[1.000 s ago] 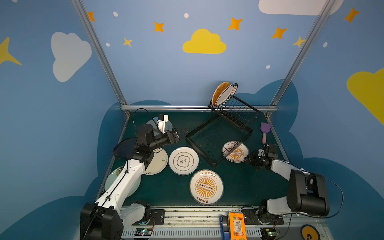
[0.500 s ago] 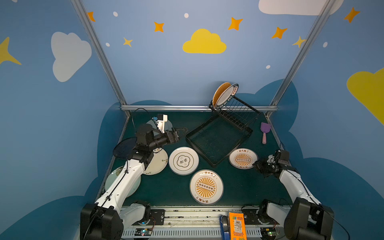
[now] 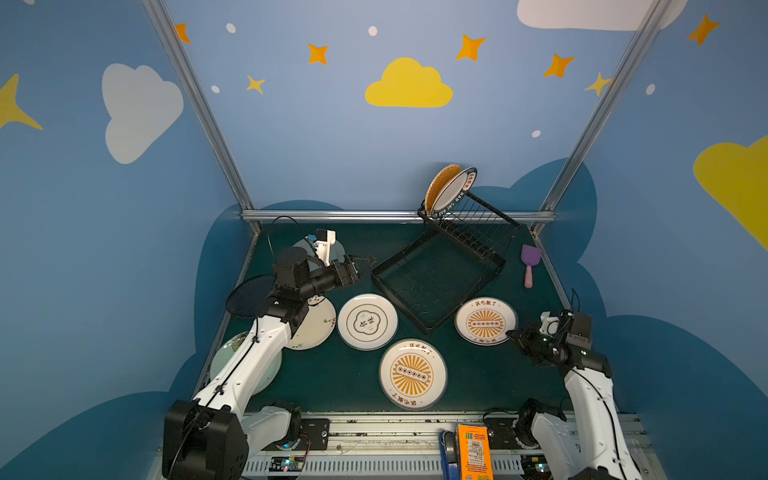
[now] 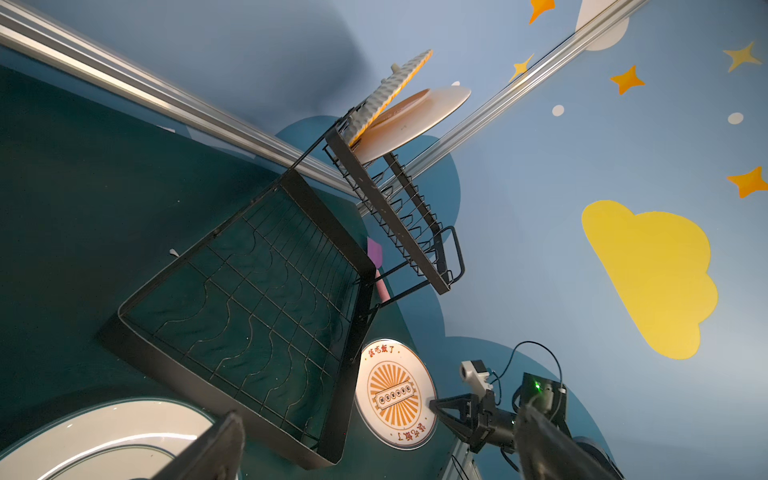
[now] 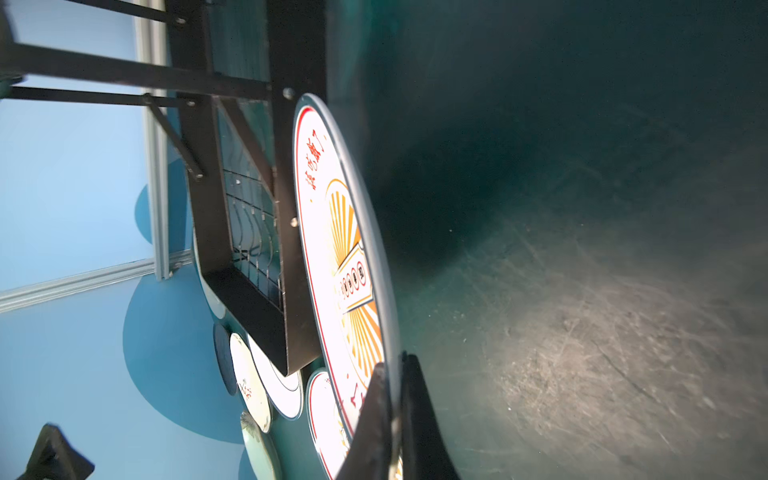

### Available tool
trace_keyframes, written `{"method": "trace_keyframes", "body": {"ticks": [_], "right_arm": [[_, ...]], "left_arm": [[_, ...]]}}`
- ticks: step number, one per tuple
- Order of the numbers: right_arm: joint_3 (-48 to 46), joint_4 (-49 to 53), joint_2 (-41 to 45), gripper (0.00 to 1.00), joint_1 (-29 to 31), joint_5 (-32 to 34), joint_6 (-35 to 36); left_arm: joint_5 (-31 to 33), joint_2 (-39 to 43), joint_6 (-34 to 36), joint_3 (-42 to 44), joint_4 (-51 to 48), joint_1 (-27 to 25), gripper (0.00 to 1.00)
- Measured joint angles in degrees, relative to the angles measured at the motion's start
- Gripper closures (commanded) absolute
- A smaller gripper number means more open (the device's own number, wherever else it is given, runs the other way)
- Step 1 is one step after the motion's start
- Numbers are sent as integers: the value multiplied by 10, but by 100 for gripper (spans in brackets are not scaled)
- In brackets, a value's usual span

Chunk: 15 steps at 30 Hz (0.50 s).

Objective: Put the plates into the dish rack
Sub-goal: 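Tilt the sunburst plate upright with right gripper while left gripper approaches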

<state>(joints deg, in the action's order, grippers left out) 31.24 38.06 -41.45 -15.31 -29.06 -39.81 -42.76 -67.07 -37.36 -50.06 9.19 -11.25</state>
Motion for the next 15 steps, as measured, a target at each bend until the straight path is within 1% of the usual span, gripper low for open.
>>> {"method": "trace_keyframes", "body": {"ticks": [5,11,15], "right_arm": [[0,6,77,100,0,-6,4],[0,11,76,100,14,-27,0],[1,0,67,100,38,-42,-6]], "left_arm": [[0,-10,-2,0,-1,0,0],[-14,-46,-6,-17,-19,-2,0],[-25,-87,-10,-43,-30,-25,1]]}}
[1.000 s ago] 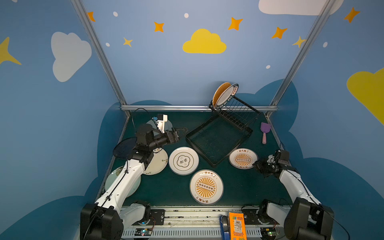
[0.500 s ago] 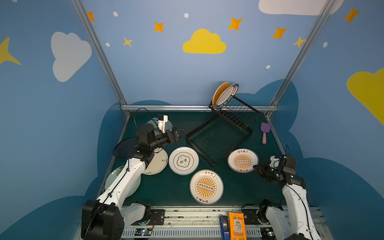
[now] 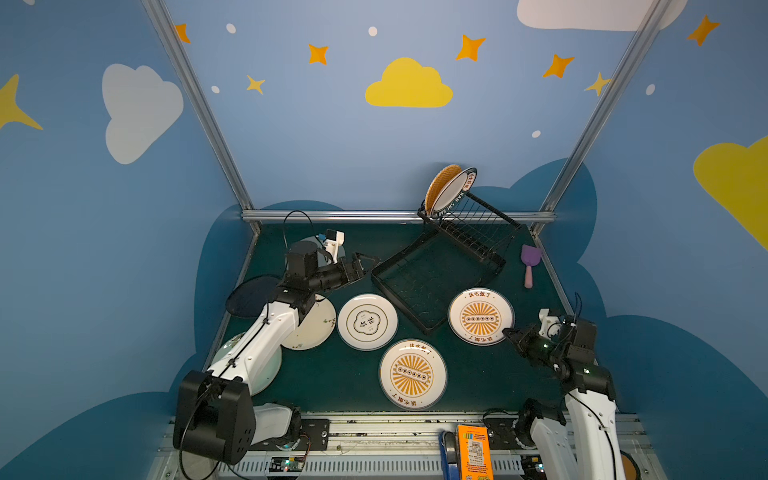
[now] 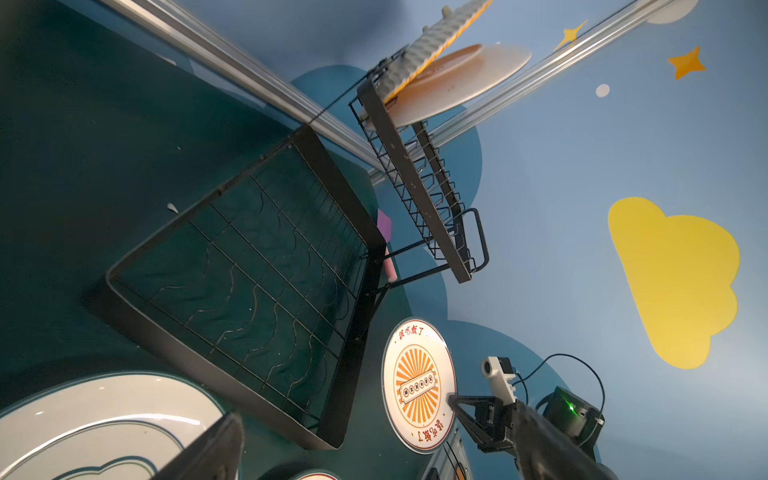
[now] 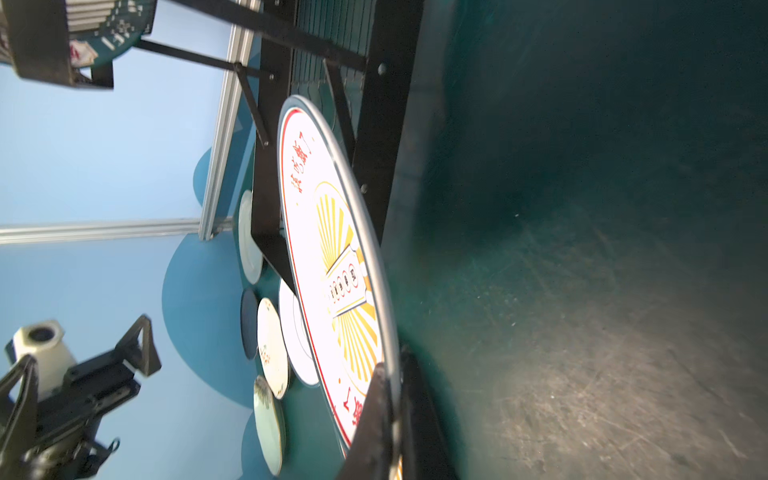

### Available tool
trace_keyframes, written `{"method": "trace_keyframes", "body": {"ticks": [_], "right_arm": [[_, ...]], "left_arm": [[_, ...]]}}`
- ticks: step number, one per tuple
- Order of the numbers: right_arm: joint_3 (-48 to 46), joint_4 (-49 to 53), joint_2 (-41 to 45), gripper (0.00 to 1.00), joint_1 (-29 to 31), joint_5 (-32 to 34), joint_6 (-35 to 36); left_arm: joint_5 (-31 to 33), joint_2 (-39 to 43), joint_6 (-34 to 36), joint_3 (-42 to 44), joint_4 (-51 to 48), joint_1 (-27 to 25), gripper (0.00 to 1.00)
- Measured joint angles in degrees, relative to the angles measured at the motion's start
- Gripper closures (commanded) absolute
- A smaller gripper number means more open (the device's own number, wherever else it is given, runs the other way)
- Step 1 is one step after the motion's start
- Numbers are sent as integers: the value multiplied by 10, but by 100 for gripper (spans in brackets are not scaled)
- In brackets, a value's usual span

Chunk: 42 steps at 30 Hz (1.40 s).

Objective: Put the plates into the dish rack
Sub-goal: 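Tilt the sunburst plate upright with right gripper while left gripper approaches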

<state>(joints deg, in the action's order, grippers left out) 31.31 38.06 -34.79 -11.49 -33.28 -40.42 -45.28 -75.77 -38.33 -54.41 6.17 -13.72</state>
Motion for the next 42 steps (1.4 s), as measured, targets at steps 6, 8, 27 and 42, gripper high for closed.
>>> {"method": "trace_keyframes", "body": {"ticks": [6,8,27,42], "right_arm": [[3,-47,-29,100,65,-5,-26],[3,-68,-39,100,83,-7,-40],[12,-185,-86,100,147,-28,-103],[23,-207,-123,100,165,-36,-104]], "left_arm": [[23,-62,-14,-31,-16,-113,7],[37,-85,-35,-37,-8,-150,11],[96,-242,-157,-103,38,-222,59],[75,-265,-229,-103,109,-224,80]]}}
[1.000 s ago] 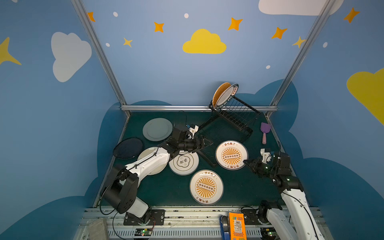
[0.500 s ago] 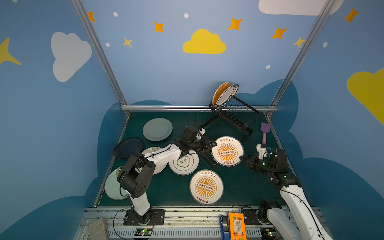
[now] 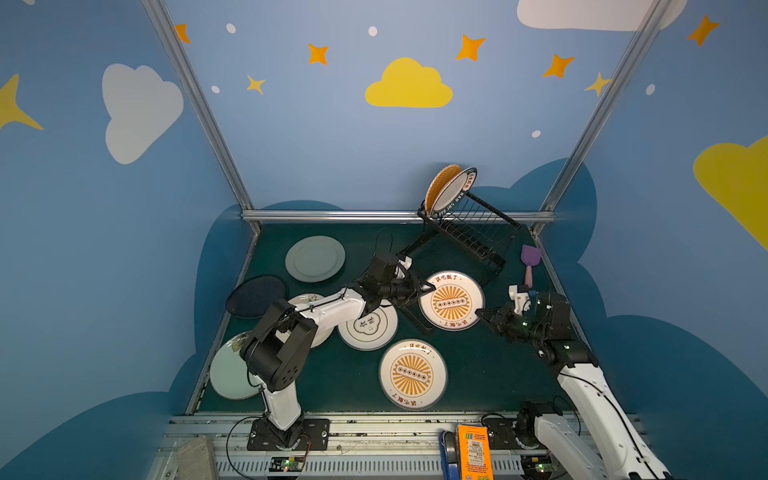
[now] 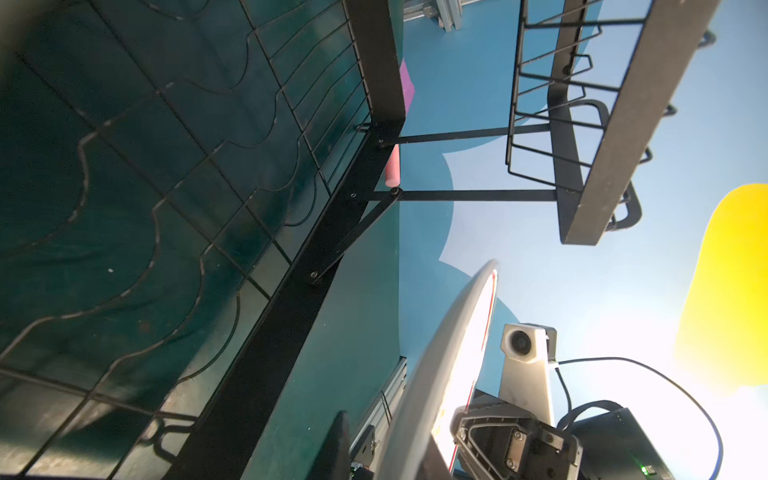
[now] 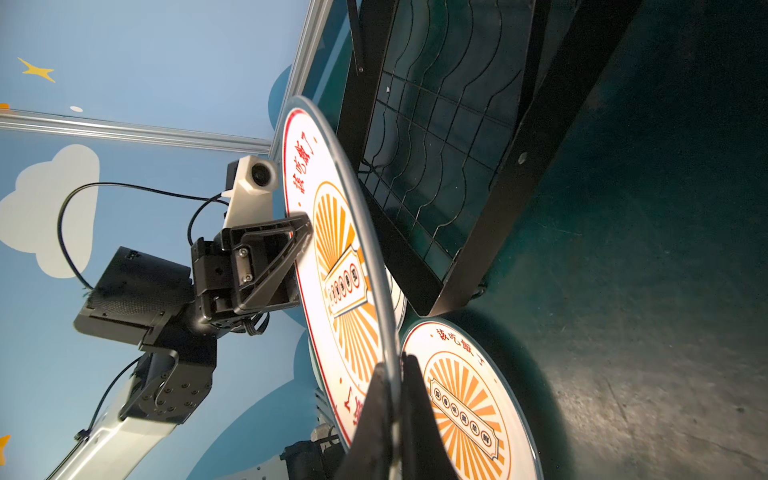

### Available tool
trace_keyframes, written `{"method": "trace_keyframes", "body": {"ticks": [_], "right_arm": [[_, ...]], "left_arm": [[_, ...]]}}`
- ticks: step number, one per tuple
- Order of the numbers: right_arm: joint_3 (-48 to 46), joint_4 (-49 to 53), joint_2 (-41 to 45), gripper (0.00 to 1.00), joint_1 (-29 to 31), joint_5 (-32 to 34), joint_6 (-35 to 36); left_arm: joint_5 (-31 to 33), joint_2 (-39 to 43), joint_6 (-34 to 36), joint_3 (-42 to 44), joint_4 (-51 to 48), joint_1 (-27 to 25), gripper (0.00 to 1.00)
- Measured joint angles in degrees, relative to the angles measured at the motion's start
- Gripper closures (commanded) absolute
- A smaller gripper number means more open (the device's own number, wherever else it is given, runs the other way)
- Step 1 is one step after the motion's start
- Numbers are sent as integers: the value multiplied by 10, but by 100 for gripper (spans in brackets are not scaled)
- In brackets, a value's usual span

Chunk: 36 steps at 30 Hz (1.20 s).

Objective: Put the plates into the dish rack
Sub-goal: 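Tilt the sunburst plate upright with right gripper while left gripper approaches, then close left gripper on the plate rim while right gripper releases and withdraws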

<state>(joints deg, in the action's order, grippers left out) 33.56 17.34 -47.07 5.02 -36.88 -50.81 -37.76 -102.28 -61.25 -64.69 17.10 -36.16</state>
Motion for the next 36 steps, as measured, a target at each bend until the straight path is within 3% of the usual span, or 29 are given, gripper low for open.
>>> {"method": "trace_keyframes", "body": {"ticks": [7,11,17,24,31,36], "right_arm": [[23,-20,-29,100,1,10,-21],[30,-28,-43,98,8,13,-23],[37,-43,-56,46,32,-5,-3],[75,-54,-62,20,38,-21,29],[80,-55,-75,13,38,-27,57],[77,-59,-79,13,38,-37,73]], "left_arm": [[-7,-1,-20,6,35,5,96],[-2,0,-40,23,55,9,96],[35,33,-83,61,48,10,96],[106,165,-70,92,-29,44,96],[193,284,14,91,-147,85,96],[273,322,126,17,-253,87,96]]}}
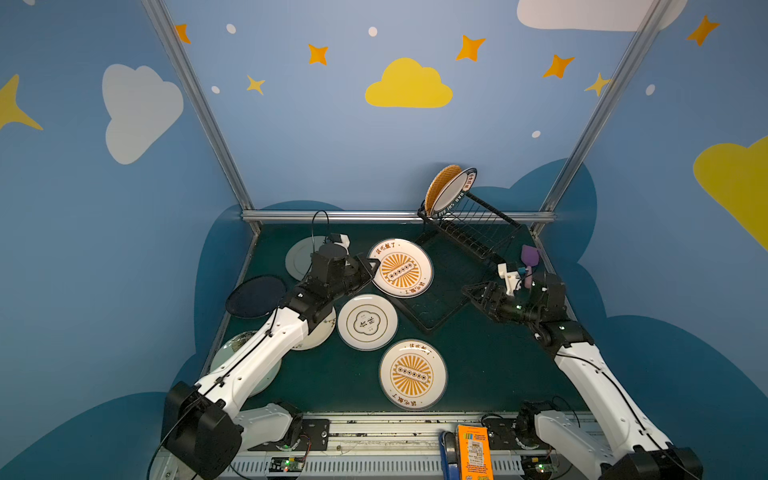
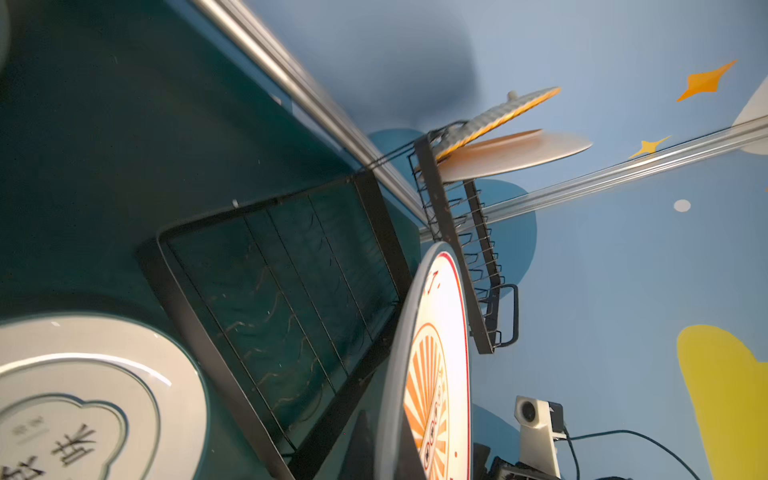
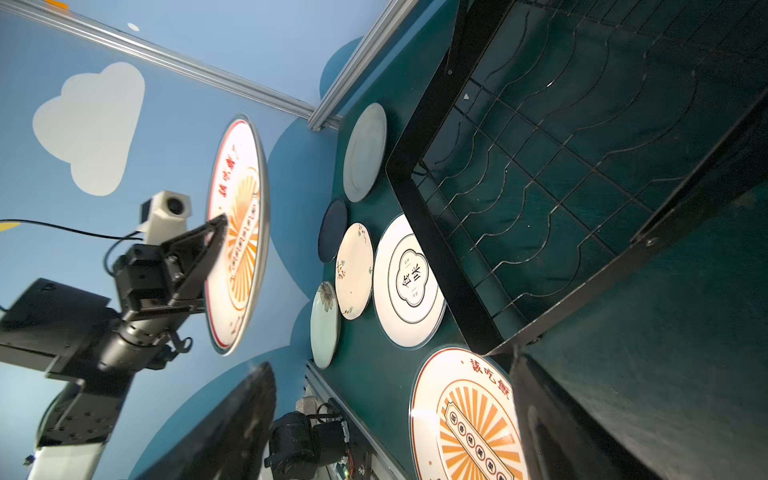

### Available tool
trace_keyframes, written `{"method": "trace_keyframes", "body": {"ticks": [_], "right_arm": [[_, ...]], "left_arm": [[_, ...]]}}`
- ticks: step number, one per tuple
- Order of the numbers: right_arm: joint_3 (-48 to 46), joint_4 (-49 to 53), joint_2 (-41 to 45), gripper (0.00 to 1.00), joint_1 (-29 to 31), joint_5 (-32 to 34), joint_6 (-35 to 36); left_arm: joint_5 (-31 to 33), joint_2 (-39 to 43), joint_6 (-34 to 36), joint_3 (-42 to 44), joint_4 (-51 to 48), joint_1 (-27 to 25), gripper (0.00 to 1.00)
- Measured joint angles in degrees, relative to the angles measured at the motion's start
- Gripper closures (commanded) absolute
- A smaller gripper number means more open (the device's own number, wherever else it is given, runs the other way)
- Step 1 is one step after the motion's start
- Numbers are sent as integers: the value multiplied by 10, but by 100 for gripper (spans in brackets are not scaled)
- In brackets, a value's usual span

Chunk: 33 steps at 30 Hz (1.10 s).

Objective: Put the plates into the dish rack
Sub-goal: 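Close left gripper on the plate rim while right gripper releases and withdraws, then carry the sunburst plate with left gripper to the rack's far end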

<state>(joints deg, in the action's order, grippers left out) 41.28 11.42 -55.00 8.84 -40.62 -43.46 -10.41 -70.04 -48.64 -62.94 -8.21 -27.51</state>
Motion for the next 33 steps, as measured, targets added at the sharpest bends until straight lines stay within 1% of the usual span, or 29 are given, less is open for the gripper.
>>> {"method": "trace_keyframes", "body": {"ticks": [3,5,9,11,15,20,23,30,33], "right_arm": [[-12,-14,-4,13,0,-13,1],[-23,-23,-10,13,0,-22,2],[-51,-40,-17,13,0,-36,0],[-59,-42,-20,13,1,-41,0],[-63,-53,-21,13,7,-47,0],[-63,-62,-23,13,17,-52,0],[-66,-65,-28,13,21,-54,0],[-70,-65,-38,13,27,-59,0],[-70,-65,-38,13,30,-63,1]], "left_arm": [[38,3,73,-58,-24,-3,96],[68,-2,135,-102,-30,-13,96],[115,-38,264,-200,-29,-55,96],[130,-69,324,-247,-20,-73,96],[156,-143,421,-339,-9,-90,96],[185,-232,539,-426,13,-116,96],[192,-285,606,-478,28,-133,96],[206,-387,755,-553,80,-165,96],[222,-443,811,-604,97,-174,96]]}}
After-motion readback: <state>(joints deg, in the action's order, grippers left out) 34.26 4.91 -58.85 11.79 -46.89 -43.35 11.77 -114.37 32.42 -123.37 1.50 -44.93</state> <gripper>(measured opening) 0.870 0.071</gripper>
